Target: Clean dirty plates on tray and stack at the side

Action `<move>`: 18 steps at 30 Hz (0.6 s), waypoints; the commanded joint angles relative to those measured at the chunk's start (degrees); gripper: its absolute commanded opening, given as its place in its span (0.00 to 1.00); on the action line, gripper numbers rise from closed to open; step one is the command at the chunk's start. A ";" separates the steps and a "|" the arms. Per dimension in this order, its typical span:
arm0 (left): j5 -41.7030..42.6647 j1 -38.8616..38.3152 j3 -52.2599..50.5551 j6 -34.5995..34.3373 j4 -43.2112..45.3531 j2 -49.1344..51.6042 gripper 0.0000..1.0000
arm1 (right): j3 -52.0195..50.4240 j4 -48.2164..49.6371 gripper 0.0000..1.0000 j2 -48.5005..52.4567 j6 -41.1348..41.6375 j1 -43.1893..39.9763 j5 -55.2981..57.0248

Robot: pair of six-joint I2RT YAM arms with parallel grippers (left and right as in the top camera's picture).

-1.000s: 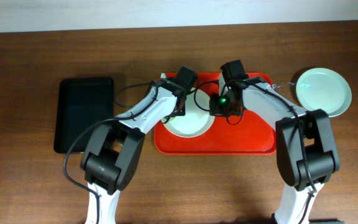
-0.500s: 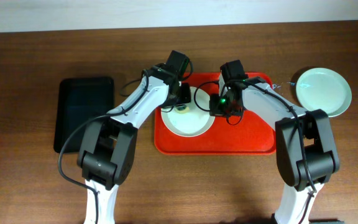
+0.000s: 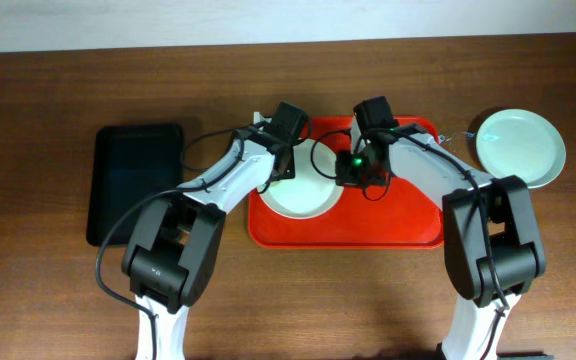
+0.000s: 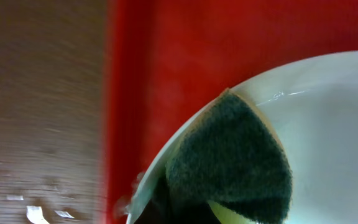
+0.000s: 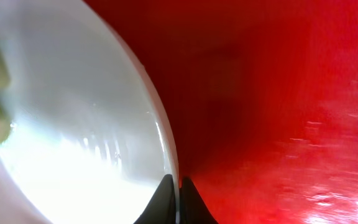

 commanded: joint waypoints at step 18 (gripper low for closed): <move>10.60 23.23 2.08 1.99 -6.80 -14.27 0.00 | 4.26 -3.04 0.04 -6.40 -11.52 -0.09 9.18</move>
